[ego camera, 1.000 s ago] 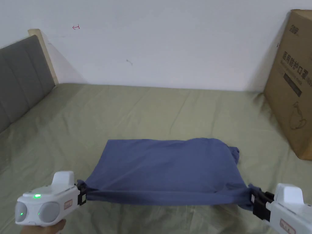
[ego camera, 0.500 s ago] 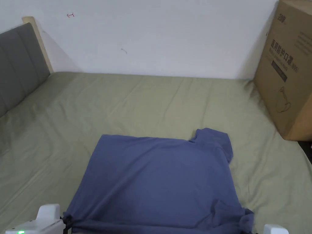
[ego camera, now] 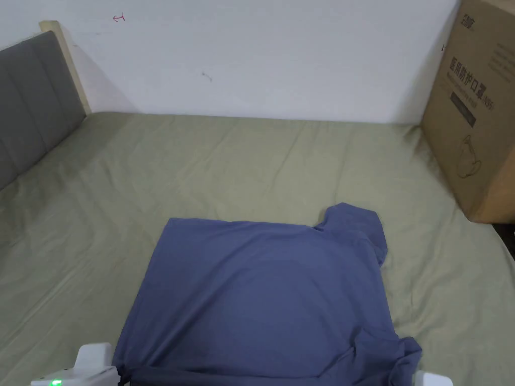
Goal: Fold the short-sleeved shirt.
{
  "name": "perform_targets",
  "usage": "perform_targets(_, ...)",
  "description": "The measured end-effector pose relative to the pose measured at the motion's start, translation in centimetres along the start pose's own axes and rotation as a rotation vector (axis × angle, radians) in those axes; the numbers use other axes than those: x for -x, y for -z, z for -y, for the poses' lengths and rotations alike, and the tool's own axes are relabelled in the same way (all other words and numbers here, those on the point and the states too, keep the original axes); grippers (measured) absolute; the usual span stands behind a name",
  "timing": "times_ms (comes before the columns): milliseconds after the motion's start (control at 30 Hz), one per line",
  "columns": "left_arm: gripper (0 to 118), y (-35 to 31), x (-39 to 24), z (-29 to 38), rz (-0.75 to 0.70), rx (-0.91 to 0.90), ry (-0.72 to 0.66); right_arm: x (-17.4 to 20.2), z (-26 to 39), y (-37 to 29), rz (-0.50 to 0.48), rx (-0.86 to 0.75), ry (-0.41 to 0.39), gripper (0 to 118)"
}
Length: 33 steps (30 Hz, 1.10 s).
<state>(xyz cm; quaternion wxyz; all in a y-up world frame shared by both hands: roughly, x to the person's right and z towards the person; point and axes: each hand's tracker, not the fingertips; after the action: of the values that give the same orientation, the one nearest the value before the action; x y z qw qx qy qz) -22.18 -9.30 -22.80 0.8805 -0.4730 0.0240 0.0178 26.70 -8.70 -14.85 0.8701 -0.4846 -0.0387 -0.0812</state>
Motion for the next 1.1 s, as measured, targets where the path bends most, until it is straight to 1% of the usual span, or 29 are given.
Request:
perform_targets(67,65,-1.5,-0.6,-0.4,-0.007,-0.008,-0.056,0.9,-1.2,-2.4,-0.004,-0.04,0.008,51)
perform_targets(100,79,-2.5,-0.9,-0.6,0.027,-0.062,-0.073,1.2,-1.8,-3.7,-0.022,-0.103,0.017,72)
perform_targets(133,82,-3.4,-1.1,-0.8,0.053,-0.109,-0.081,1.5,-2.5,-4.7,-0.036,-0.153,0.016,76)
perform_targets(167,84,-4.3,-1.4,-1.2,0.061,-0.164,-0.099,2.0,-3.4,-6.0,-0.045,-0.203,0.015,79)
perform_targets(200,85,-5.3,-1.9,-1.9,0.061,-0.205,-0.107,1.4,-3.9,-6.2,-0.041,-0.258,0.014,80)
perform_targets(233,90,-6.3,-2.3,-2.6,0.071,-0.24,-0.107,1.6,-4.7,-7.1,-0.04,-0.314,0.002,81)
perform_targets(267,91,-7.3,-2.6,-3.4,0.086,-0.28,-0.107,2.1,-5.7,-8.5,-0.029,-0.361,-0.015,81)
perform_targets(300,91,-7.5,-2.7,-4.2,0.095,-0.323,-0.106,2.6,-6.7,-9.8,-0.013,-0.411,-0.031,81)
perform_targets(333,91,-8.3,-2.9,-5.0,0.103,-0.367,-0.108,2.1,-7.1,-8.7,-0.011,-0.458,-0.044,81)
perform_targets(400,91,-10.2,-3.6,-6.4,0.107,-0.454,-0.075,2.7,-8.5,-10.7,-0.002,-0.555,-0.071,81)
perform_targets(467,91,-12.6,-4.7,-7.8,0.079,-0.537,-0.042,3.5,-9.7,-12.9,0.015,-0.629,-0.093,81)
perform_targets(567,91,-14.9,-5.7,-9.1,0.075,-0.664,0.016,4.2,-10.6,-14.9,0.061,-0.731,-0.131,81)
perform_targets(667,91,-16.5,-6.8,-9.9,0.036,-0.762,0.068,4.8,-11.0,-15.9,0.062,-0.8,-0.137,77)
perform_targets(700,90,-16.7,-7.1,-10.1,0.025,-0.778,0.081,4.9,-11.0,-16.0,0.07,-0.813,-0.139,73)
perform_targets(733,87,-16.9,-7.5,-10.2,0.003,-0.791,0.087,5.4,-10.9,-16.4,0.081,-0.823,-0.142,65)
perform_targets(767,83,-17.0,-7.8,-10.2,-0.009,-0.8,0.093,5.6,-10.9,-16.5,0.099,-0.832,-0.146,52)
perform_targets(800,69,-17.1,-8.0,-10.2,-0.008,-0.808,0.101,5.6,-10.8,-16.5,0.109,-0.842,-0.156,30)
perform_targets(833,50,-17.1,-8.1,-10.0,-0.01,-0.832,0.112,5.7,-10.8,-16.4,0.113,-0.843,-0.152,13)
perform_targets(867,28,-17.1,-8.3,-9.9,-0.009,-0.841,0.118,5.9,-10.7,-16.6,0.121,-0.849,-0.156,4)
perform_targets(900,3,-17.0,-8.3,-9.9,-0.004,-0.841,0.121,5.9,-10.5,-16.6,0.117,-0.852,-0.157,3)
perform_targets(933,0,-16.9,-8.3,-9.9,0.011,-0.839,0.123,5.8,-10.4,-16.5,0.112,-0.858,-0.158,0)
perform_targets(1000,0,-16.7,-8.6,-9.1,0.069,-0.828,0.112,6.2,-10.3,-16.8,0.117,-0.853,-0.177,0)
perform_targets(1100,0,-16.4,-8.7,-9.0,0.071,-0.806,0.107,6.2,-10.2,-16.7,0.109,-0.845,-0.181,0)
